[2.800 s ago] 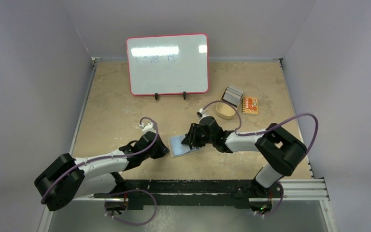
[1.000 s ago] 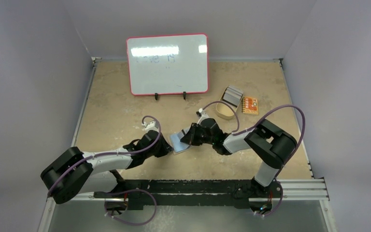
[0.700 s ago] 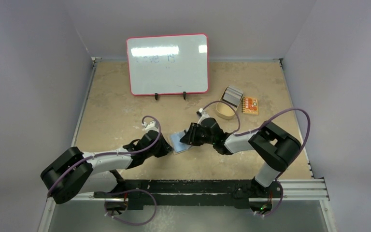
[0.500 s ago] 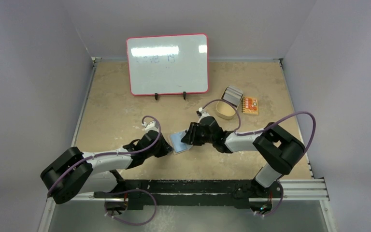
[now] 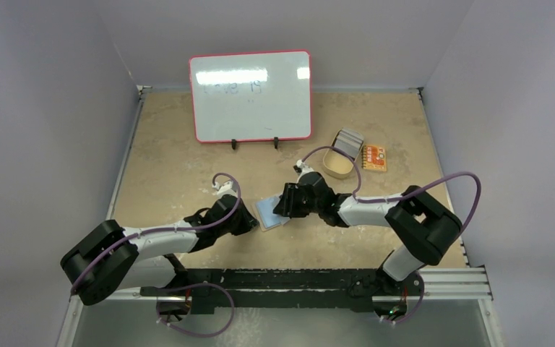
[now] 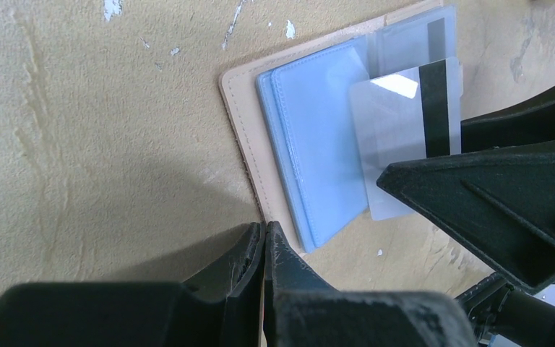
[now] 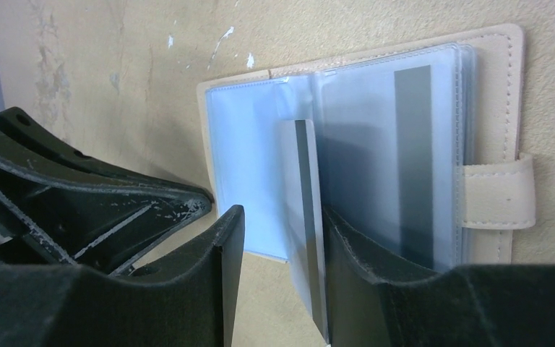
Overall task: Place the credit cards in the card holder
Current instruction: Insert the credit card into the card holder.
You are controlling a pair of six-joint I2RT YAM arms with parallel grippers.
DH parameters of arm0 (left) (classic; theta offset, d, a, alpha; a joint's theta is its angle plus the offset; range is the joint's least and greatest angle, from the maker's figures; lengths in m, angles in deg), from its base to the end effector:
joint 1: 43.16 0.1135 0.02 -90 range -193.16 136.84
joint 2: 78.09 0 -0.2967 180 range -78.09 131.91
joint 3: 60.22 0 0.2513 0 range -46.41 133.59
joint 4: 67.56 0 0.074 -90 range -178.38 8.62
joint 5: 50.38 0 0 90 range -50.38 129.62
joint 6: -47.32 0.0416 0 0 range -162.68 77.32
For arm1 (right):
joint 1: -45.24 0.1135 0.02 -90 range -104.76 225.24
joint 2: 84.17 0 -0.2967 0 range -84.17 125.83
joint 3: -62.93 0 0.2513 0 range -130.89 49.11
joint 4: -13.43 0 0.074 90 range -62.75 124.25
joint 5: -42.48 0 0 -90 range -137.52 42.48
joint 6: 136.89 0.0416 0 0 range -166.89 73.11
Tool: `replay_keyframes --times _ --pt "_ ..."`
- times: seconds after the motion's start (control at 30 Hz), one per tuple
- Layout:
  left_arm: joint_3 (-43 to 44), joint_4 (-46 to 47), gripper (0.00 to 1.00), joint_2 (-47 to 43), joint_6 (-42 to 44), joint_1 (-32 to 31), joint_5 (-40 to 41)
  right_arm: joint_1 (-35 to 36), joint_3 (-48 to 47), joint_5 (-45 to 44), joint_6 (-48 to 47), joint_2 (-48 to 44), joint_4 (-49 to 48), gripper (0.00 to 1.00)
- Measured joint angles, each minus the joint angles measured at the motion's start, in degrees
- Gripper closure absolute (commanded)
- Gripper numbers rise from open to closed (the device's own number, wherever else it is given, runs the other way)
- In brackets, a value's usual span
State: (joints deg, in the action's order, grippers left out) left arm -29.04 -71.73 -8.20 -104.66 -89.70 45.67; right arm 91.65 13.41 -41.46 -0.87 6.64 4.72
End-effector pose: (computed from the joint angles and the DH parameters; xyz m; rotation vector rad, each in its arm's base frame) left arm 0.1398 -0.1412 0.1564 -0.3872 2.4338 -0.7960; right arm 0.2107 0.2277 0.1822 -0.0754 2.3264 1.0052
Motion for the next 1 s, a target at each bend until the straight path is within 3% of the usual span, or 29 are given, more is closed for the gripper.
replay_keyframes --times 0.63,1.0 --pt "0.55 -0.76 1.0 0.22 0.13 0.0 0.17 -6.01 0.0 8.48 -3.87 -2.29 2.82 0.57" --pt "0.94 -1.11 1.0 0.5 0.24 0.0 0.17 -6.97 0.0 10.45 -5.86 -2.29 2.93 0.93"
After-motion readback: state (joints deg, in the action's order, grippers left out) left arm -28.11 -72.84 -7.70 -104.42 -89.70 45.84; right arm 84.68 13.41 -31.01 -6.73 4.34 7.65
